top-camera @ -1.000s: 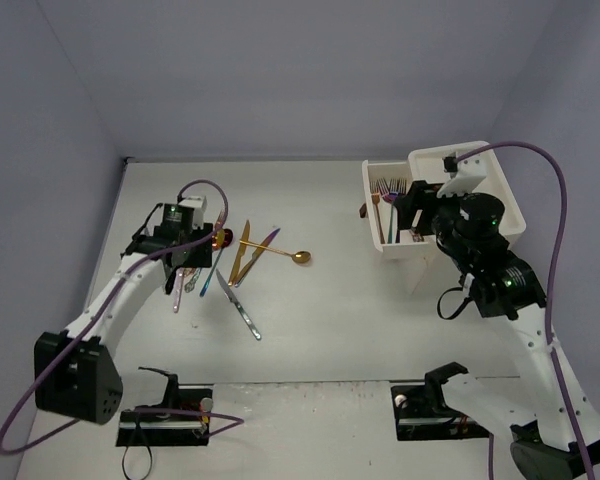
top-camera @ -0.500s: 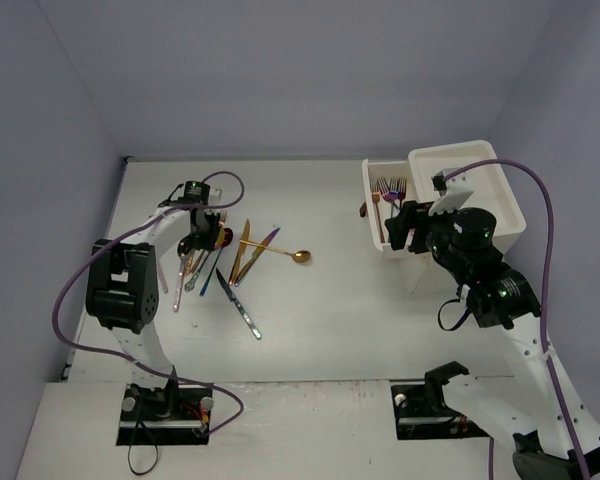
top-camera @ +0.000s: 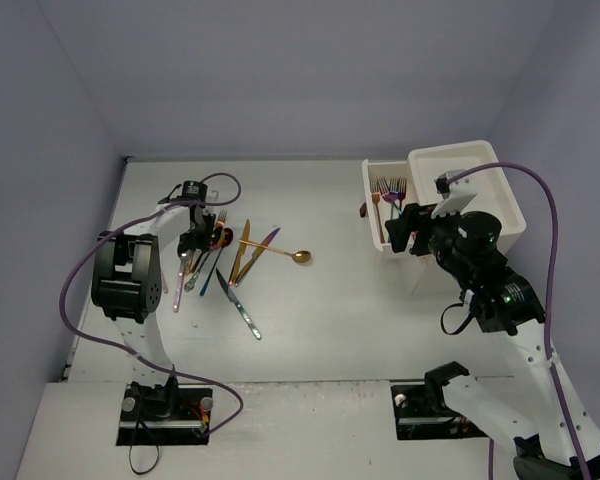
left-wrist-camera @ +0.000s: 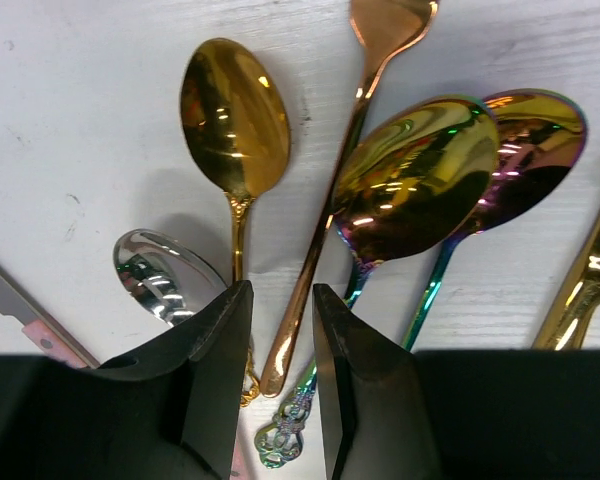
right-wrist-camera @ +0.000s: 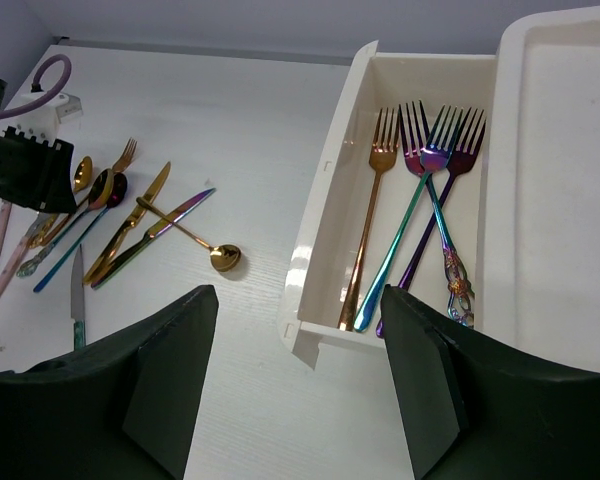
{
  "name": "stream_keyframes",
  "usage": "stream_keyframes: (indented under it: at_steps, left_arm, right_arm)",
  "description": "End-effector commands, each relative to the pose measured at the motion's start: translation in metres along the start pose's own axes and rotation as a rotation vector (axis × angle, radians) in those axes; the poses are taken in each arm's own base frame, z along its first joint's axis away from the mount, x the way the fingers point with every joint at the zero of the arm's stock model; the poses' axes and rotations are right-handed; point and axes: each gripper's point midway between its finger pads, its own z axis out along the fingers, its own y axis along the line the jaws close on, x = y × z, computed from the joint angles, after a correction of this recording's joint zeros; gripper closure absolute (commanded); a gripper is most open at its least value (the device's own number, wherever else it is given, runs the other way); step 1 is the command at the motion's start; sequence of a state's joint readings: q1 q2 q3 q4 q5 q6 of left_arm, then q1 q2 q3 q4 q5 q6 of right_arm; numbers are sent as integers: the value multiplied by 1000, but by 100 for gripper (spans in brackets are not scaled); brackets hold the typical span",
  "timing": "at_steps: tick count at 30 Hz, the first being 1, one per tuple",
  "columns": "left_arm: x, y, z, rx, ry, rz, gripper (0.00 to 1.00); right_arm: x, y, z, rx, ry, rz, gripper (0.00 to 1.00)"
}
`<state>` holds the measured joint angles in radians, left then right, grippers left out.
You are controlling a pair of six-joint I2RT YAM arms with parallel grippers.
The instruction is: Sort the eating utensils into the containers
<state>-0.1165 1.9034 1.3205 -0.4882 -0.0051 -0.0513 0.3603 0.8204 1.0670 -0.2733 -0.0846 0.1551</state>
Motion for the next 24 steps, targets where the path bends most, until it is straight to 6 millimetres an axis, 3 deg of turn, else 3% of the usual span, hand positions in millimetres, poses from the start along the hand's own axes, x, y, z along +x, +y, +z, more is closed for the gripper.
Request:
stream_keyframes:
  at_steps: [1, 9, 24]
  left_arm:
    - [-21, 12, -11, -13, -61, -6, 73]
    - [-14, -3, 2, 54, -26, -9, 78]
    - [-26, -15, -8, 80, -76, 0, 78]
  right_arm:
    - [-16, 5, 1, -24, -63, -4, 36]
    - [-13, 4, 2, -21, -55, -2, 36]
    - [-8, 4, 5, -23, -42, -1, 35]
